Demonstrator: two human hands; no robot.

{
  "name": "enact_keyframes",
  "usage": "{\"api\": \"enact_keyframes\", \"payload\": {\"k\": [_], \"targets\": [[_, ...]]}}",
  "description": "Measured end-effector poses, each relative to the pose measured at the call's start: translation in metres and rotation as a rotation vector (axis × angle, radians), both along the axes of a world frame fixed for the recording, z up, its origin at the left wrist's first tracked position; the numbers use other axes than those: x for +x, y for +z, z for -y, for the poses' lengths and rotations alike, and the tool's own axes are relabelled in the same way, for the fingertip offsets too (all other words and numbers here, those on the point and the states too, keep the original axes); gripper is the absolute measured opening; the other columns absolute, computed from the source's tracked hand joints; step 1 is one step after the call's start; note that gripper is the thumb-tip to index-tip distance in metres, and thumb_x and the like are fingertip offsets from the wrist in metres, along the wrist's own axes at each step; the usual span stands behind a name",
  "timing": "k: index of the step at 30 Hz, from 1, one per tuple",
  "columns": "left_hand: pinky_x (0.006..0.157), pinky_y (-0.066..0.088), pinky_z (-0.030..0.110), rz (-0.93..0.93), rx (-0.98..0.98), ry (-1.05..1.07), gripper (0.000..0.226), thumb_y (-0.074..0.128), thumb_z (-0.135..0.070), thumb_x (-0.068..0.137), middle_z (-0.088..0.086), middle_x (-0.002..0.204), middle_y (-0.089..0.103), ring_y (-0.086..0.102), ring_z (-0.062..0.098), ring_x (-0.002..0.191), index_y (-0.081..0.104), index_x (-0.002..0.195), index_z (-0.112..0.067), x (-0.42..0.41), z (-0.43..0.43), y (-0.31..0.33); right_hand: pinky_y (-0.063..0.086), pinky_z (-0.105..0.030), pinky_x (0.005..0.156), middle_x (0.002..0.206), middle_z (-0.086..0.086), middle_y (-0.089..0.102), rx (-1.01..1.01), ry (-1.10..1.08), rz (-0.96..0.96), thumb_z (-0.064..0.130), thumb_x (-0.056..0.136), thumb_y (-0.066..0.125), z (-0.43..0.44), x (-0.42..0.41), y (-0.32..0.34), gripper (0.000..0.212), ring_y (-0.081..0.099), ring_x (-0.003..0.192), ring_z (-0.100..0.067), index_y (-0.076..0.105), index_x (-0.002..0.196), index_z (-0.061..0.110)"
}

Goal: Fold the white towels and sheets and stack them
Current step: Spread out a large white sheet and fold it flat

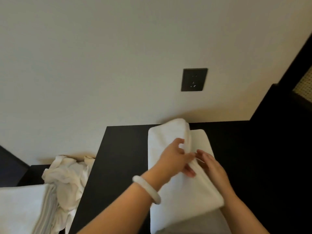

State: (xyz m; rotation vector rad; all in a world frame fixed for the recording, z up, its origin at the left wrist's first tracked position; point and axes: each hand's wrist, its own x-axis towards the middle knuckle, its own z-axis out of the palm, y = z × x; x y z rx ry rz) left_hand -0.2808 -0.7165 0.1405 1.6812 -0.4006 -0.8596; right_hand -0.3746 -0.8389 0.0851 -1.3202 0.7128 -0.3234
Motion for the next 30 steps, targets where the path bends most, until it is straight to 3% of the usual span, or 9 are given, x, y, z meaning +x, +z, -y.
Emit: {"api": "enact_keyframes", "payload": {"k": [3,6,9,12,17,21,25,28,30], "targets": [[0.092,0.053,0.030,0.337,0.234,-0.280,0.054,0.061,-0.028,0.096,-0.001,0.118,0.067,0.069,0.017,0.099,0.036,0.144,-0.028,-0.021,0.030,-0.014,0.050,-0.024,0.067,0.106,0.004,0.068,-0.174,-0.097,-0.148,0.033,0.102,0.049,0.021,-0.017,0.001,0.026,0.067,0.089,-0.012,0.061,0.123,0.025],[0.110,0.035,0.033,0.799,0.391,-0.366,0.044,0.051,-0.032,0.101,-0.003,0.140,0.052,0.050,0.018,0.127,0.043,0.144,-0.025,-0.019,0.020,-0.033,0.050,-0.036,0.085,0.129,-0.003,0.056,-0.338,-0.049,-0.396,0.032,0.098,0.055,0.034,-0.023,-0.010,0.048,0.057,0.109,-0.020,0.044,0.143,0.020],[0.123,0.003,0.038,1.140,0.542,-0.502,0.055,0.036,-0.040,0.103,-0.002,0.163,0.017,0.010,0.021,0.151,0.024,0.155,-0.024,-0.004,-0.005,-0.060,0.046,-0.045,0.102,0.140,-0.011,0.048,-0.449,0.119,-0.580,0.042,0.098,0.053,0.036,-0.012,-0.017,0.060,0.050,0.123,-0.030,0.036,0.149,0.016],[0.121,-0.014,0.041,1.166,0.597,-0.577,0.061,0.011,-0.054,0.102,-0.008,0.163,-0.018,-0.026,0.014,0.147,-0.008,0.156,-0.031,-0.006,-0.028,-0.087,0.041,-0.042,0.101,0.145,-0.010,0.040,-0.663,0.240,-0.730,0.037,0.099,0.053,0.030,0.007,-0.017,0.064,0.040,0.130,-0.030,0.026,0.154,0.021],[0.116,-0.024,0.045,0.946,0.723,-0.395,0.069,0.002,-0.066,0.095,-0.007,0.155,-0.038,-0.043,0.015,0.137,-0.027,0.149,-0.034,-0.043,-0.036,-0.093,0.043,-0.040,0.106,0.144,-0.002,0.046,-0.772,0.420,-0.626,0.020,0.094,0.062,0.031,0.049,-0.015,0.066,0.046,0.129,-0.024,0.032,0.152,0.029],[0.114,-0.018,0.054,0.635,0.958,-0.448,0.082,0.020,-0.070,0.094,0.007,0.158,-0.032,-0.028,0.034,0.145,-0.021,0.152,-0.029,-0.072,-0.023,-0.071,0.040,-0.023,0.100,0.145,0.006,0.049,-0.774,0.782,-0.397,0.009,0.088,0.065,0.024,0.089,-0.002,0.066,0.050,0.125,-0.009,0.045,0.146,0.034],[0.114,0.013,0.050,0.866,0.835,-0.329,0.058,0.030,-0.057,0.098,0.007,0.149,0.029,0.027,0.030,0.134,0.033,0.145,-0.023,-0.067,-0.030,-0.056,0.041,-0.027,0.104,0.139,0.015,0.053,-0.871,1.077,-0.286,0.021,0.091,0.066,0.006,0.110,0.006,0.057,0.050,0.120,-0.003,0.049,0.140,0.044],[0.116,0.011,0.041,1.011,0.795,-0.153,0.051,0.033,-0.047,0.100,0.001,0.152,0.028,0.023,0.023,0.140,0.032,0.146,-0.024,-0.025,-0.069,-0.063,0.037,-0.029,0.099,0.126,0.014,0.059,-1.273,0.928,-0.280,0.040,0.090,0.065,0.008,0.102,0.005,0.050,0.052,0.117,-0.009,0.051,0.138,0.038],[0.115,0.011,0.037,0.980,0.885,-0.076,0.050,0.035,-0.045,0.101,-0.003,0.151,0.029,0.024,0.019,0.140,0.031,0.148,-0.028,0.014,-0.101,-0.068,0.036,-0.023,0.088,0.103,0.020,0.056,-1.339,0.760,-0.286,0.044,0.087,0.066,0.024,0.083,0.003,0.039,0.050,0.098,-0.002,0.058,0.125,0.036]]}}
